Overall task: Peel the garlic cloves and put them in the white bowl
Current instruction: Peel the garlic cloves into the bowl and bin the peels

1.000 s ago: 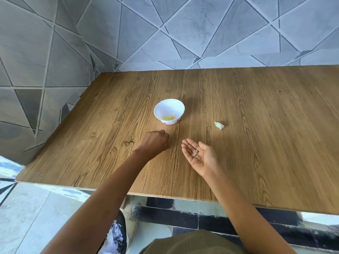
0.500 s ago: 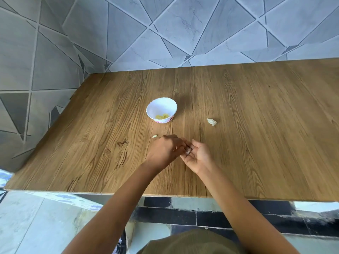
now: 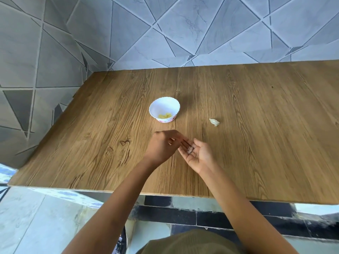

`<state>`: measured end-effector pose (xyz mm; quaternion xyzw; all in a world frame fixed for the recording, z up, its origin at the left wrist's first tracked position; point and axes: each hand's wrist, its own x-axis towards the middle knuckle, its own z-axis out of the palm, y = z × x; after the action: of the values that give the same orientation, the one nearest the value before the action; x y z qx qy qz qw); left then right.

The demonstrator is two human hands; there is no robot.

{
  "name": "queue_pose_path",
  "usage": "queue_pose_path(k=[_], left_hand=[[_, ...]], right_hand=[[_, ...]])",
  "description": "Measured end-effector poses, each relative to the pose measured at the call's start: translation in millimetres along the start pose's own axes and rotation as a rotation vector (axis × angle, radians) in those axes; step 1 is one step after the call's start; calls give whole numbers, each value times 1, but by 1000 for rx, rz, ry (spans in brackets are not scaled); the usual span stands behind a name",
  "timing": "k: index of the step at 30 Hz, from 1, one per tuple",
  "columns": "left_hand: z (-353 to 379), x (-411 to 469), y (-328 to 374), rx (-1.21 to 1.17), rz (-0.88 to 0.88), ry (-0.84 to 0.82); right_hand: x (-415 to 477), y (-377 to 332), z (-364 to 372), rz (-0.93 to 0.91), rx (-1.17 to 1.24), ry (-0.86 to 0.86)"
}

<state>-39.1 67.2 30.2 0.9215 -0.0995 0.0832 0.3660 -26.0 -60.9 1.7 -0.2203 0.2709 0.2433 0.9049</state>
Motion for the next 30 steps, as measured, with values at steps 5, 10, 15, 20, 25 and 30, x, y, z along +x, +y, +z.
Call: queue_pose_path(k=[5, 10, 15, 20, 25, 30], left_hand=[[-13, -23, -12, -294, -306, 168], [-37, -68, -33, -499, -549, 338], [-47, -125, -29, -447, -704, 621], [-59, -196, -22, -373, -885, 857], [-63, -264, -25, -398, -1016, 1050], [-74, -317, -56, -438, -1107, 1107]], right_hand=[[-4, 6, 2, 20, -31, -31], [-3, 31, 19, 146, -202, -91], [-1, 59, 34, 351, -412, -192], [-14, 121, 39, 573, -597, -285], [-27, 201, 32, 772, -733, -316], [-14, 285, 22, 855, -771, -309]])
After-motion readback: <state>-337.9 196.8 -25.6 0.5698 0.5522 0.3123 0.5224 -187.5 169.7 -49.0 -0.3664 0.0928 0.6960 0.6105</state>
